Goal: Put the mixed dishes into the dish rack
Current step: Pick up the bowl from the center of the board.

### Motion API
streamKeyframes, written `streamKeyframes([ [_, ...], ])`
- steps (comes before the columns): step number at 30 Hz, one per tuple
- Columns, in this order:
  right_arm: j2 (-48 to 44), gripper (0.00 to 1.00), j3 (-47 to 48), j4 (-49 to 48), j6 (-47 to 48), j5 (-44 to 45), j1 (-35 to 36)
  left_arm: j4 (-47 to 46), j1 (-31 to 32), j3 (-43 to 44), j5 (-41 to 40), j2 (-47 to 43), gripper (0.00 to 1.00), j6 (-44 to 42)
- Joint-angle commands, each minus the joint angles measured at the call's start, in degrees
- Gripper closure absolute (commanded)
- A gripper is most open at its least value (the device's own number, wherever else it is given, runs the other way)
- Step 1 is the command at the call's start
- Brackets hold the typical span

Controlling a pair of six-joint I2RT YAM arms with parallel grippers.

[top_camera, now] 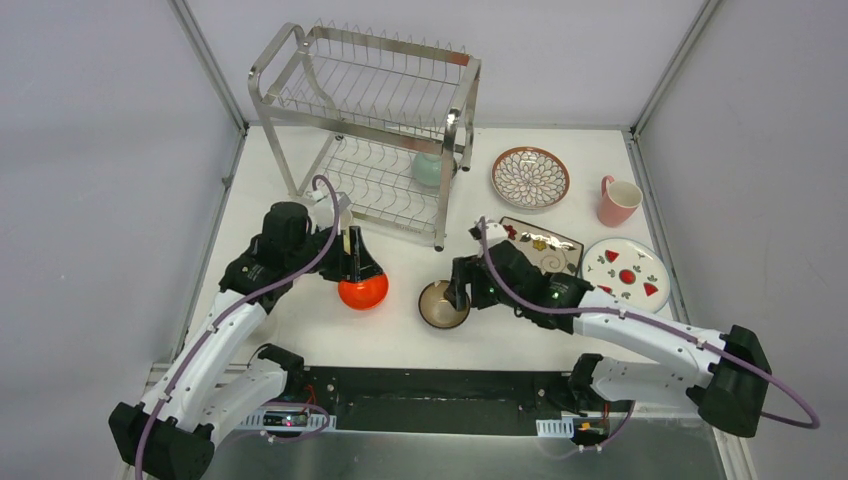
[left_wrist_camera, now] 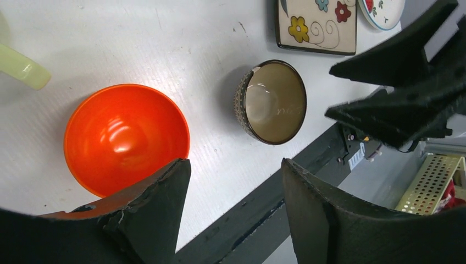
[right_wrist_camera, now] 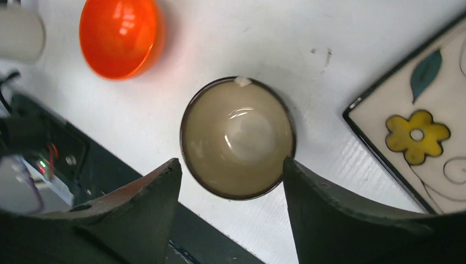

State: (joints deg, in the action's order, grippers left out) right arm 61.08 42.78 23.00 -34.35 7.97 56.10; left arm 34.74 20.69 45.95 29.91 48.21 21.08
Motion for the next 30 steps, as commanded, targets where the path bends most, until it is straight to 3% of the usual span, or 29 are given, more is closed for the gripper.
streamKeyframes([
  [1,0.54,0.30,2.11,-1.63,14.32,7.00,7.81,-0.09,0.67,1.07,-2.70,-1.16,0.36,-2.39],
  [8,6.57,0.30,2.35,-8.46,23.77,6.99,16.13,0.83,0.67,1.20,-6.57,-3.91,0.35,-2.54],
  [15,18.92,0.33,7.24,-9.56,27.59,11.97,18.54,1.05,0.67,1.24,-7.74,-4.21,0.35,-2.45],
  [22,25.50,0.49,9.38,-10.03,27.18,12.25,19.36,1.62,0.67,1.20,-8.63,-5.34,0.35,-2.53],
  [28,27.34,0.56,9.15,-11.36,26.00,11.40,19.46,1.47,0.67,1.36,-7.90,-4.64,0.35,-2.27],
  [30,27.45,0.64,9.31,-11.40,25.48,11.69,19.47,1.50,0.67,1.34,-7.66,-4.53,0.35,-2.27],
])
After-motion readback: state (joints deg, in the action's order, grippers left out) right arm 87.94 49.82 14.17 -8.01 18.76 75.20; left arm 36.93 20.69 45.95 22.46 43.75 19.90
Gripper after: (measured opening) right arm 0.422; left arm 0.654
